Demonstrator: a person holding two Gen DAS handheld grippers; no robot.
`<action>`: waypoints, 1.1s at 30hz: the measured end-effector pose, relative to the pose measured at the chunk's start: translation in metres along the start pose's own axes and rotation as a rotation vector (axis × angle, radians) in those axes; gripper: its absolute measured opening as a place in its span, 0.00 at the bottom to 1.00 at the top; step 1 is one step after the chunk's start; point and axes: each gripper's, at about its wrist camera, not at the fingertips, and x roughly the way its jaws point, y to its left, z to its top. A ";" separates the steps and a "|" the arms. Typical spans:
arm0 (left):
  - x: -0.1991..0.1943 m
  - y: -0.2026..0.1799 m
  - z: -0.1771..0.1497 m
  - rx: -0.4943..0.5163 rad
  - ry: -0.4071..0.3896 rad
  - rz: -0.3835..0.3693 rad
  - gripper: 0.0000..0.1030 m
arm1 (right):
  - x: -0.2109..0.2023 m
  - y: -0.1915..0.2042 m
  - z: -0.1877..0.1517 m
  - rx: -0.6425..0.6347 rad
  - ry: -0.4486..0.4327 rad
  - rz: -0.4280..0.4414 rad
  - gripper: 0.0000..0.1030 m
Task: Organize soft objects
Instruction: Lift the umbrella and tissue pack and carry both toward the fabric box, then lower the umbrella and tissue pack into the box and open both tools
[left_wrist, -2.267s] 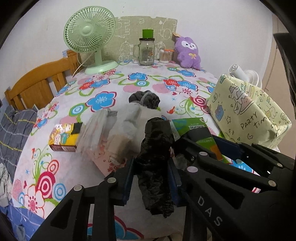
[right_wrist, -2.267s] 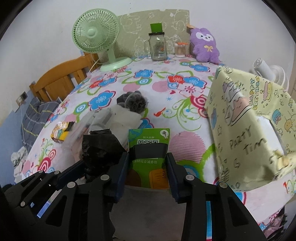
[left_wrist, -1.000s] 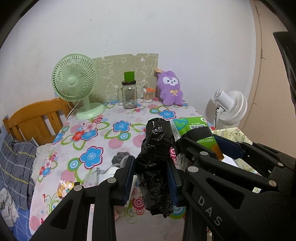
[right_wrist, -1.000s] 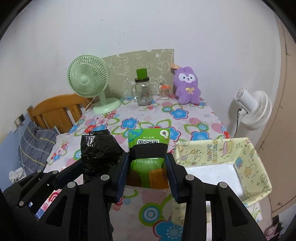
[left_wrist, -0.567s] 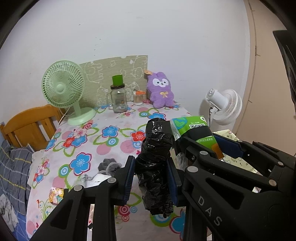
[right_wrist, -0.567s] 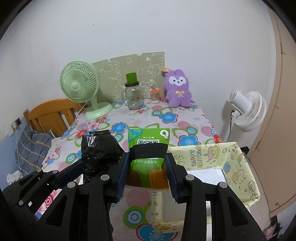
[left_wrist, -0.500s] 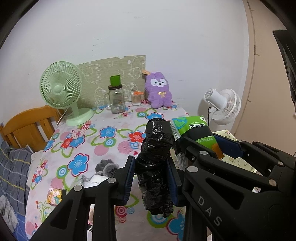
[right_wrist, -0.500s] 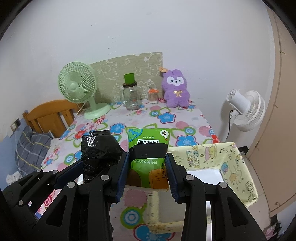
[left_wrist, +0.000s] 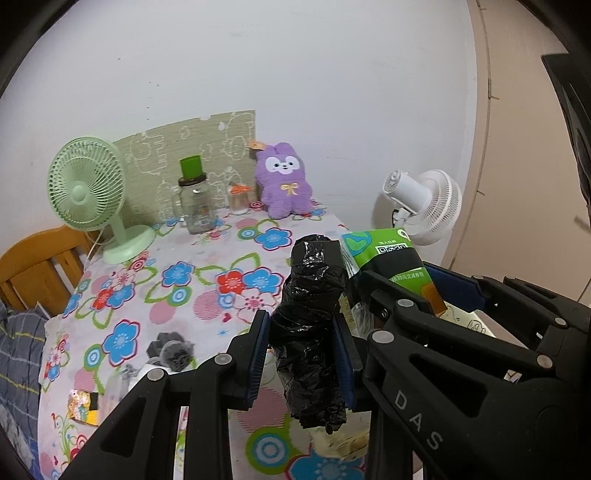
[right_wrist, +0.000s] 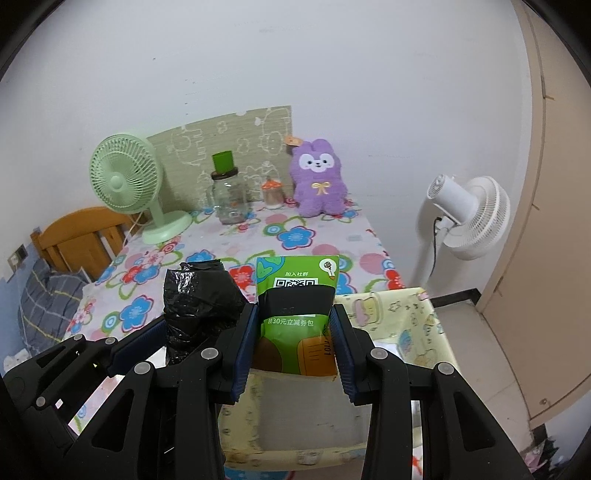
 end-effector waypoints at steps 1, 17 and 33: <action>0.002 -0.002 0.001 0.001 0.001 -0.002 0.33 | 0.001 -0.003 0.001 -0.001 0.002 -0.003 0.41; 0.046 -0.029 0.000 -0.004 0.074 -0.065 0.33 | 0.032 -0.044 -0.005 0.025 0.070 -0.041 0.41; 0.084 -0.041 -0.007 0.008 0.199 -0.030 0.73 | 0.069 -0.068 -0.017 0.059 0.168 -0.062 0.42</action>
